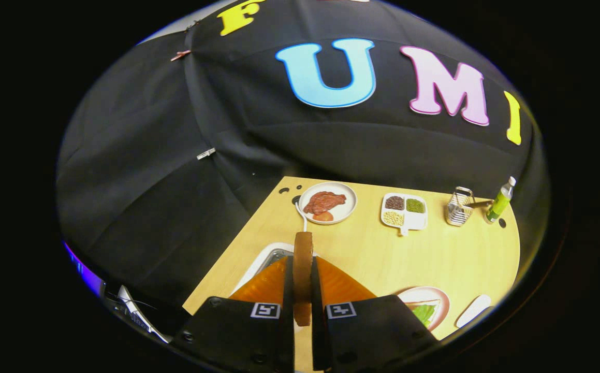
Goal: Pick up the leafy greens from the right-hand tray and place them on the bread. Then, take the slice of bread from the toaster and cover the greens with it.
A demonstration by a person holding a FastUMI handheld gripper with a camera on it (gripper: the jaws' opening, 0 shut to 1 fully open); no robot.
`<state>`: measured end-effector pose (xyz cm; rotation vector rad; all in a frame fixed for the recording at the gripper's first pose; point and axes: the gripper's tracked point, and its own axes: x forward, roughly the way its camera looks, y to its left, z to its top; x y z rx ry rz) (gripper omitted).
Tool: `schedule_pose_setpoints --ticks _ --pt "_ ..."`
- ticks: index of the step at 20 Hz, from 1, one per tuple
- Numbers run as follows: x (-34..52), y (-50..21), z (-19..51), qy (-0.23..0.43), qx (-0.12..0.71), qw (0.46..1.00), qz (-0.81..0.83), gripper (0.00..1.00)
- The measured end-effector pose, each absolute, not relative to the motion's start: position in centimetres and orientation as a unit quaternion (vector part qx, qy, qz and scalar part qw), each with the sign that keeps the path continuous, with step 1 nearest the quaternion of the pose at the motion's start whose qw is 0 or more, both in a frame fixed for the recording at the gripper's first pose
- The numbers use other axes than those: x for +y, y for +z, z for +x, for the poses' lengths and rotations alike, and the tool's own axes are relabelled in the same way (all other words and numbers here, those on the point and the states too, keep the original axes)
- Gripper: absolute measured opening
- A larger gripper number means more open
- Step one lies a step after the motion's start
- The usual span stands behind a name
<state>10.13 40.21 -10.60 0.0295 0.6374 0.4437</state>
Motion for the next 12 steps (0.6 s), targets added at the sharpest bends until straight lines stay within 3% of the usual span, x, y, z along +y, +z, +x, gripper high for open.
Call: schedule_pose_setpoints --ticks 12 --pt "22.7 -19.1 9.3 0.122 0.383 0.911 0.094 0.18"
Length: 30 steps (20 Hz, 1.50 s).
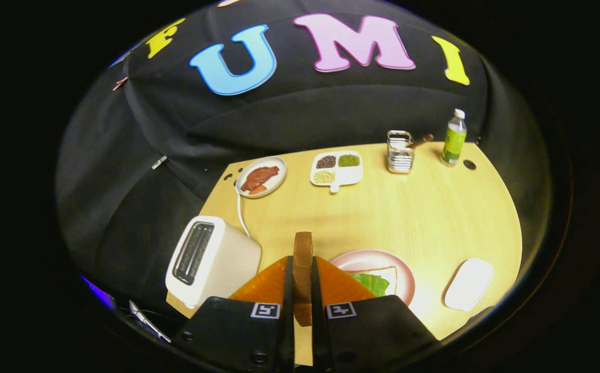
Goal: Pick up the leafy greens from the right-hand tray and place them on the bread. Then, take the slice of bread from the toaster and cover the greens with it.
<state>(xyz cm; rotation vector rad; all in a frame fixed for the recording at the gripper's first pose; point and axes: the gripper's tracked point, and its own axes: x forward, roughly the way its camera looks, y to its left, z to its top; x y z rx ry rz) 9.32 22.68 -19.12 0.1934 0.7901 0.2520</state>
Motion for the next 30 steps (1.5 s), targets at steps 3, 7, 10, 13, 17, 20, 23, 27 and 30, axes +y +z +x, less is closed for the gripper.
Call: schedule_pose_setpoints --ticks 3,7,10,13,17,20,23,27,30 --pt "20.5 -22.0 9.0 0.112 0.407 0.898 0.125 0.18" --pt "18.5 -24.8 9.7 0.106 0.416 0.889 0.159 0.18" --pt "17.2 -26.5 10.6 0.101 0.419 0.884 0.179 0.18" --pt "15.6 -27.5 11.4 0.097 0.419 0.882 0.194 0.18" --pt "12.8 -29.9 11.0 0.082 0.438 0.873 0.200 0.18" --pt "11.5 -31.8 10.2 0.072 0.452 0.861 0.220 0.29" --pt "10.1 -33.1 9.4 0.063 0.460 0.863 0.200 0.59" --pt "9.6 -32.0 9.0 0.065 0.442 0.876 0.182 0.90" --pt "8.8 -29.4 8.7 0.063 0.414 0.892 0.170 1.00"
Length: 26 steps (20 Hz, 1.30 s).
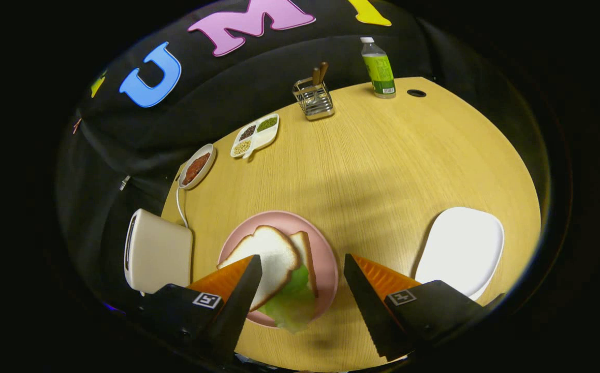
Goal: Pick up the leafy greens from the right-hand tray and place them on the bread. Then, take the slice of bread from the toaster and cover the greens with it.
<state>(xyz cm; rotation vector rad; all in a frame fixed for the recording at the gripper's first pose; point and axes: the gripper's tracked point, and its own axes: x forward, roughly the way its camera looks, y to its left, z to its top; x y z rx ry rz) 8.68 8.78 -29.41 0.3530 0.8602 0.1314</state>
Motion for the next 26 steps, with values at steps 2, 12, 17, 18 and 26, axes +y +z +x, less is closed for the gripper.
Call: schedule_pose_setpoints --ticks 2,12,17,18,26 --pt "8.2 -27.2 8.5 0.063 0.391 0.905 0.155 0.99" --pt "7.5 -7.7 9.2 0.076 0.201 0.974 0.075 0.99" --pt "8.3 2.3 7.6 0.059 0.083 0.994 0.034 0.99" --pt "8.3 3.6 7.1 0.055 0.063 0.996 0.023 0.99" --pt "6.8 3.3 1.7 0.045 0.051 0.998 -0.011 0.98"
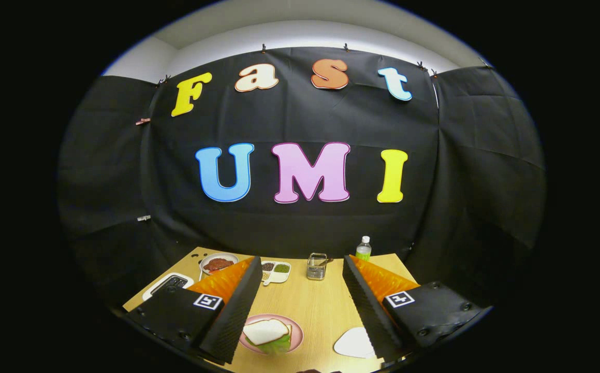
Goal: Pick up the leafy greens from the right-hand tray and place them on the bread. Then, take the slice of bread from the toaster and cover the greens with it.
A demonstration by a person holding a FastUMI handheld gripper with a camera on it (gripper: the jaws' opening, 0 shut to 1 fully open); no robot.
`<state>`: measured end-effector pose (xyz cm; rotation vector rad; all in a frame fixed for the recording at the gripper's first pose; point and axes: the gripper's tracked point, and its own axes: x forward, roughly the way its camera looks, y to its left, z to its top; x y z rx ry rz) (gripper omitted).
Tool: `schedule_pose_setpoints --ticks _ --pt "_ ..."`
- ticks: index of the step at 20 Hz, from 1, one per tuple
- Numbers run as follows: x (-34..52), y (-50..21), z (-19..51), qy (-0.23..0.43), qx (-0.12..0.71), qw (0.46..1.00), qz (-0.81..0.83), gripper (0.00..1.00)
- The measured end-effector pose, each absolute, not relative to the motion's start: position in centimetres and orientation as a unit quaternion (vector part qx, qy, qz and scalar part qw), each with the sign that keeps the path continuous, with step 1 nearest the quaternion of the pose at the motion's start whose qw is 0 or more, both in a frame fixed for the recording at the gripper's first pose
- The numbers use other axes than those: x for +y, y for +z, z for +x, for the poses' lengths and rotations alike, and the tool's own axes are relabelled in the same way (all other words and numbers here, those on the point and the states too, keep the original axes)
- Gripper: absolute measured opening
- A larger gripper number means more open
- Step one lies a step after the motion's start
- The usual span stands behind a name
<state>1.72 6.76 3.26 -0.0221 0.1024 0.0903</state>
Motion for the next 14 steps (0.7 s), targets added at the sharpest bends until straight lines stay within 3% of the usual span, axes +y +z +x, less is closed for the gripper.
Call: schedule_pose_setpoints --ticks 5,14 --pt "3.2 -0.6 0.4 0.047 0.095 0.994 0.002 0.96" --pt "1.1 -0.9 1.3 0.083 0.096 0.992 0.022 0.99"
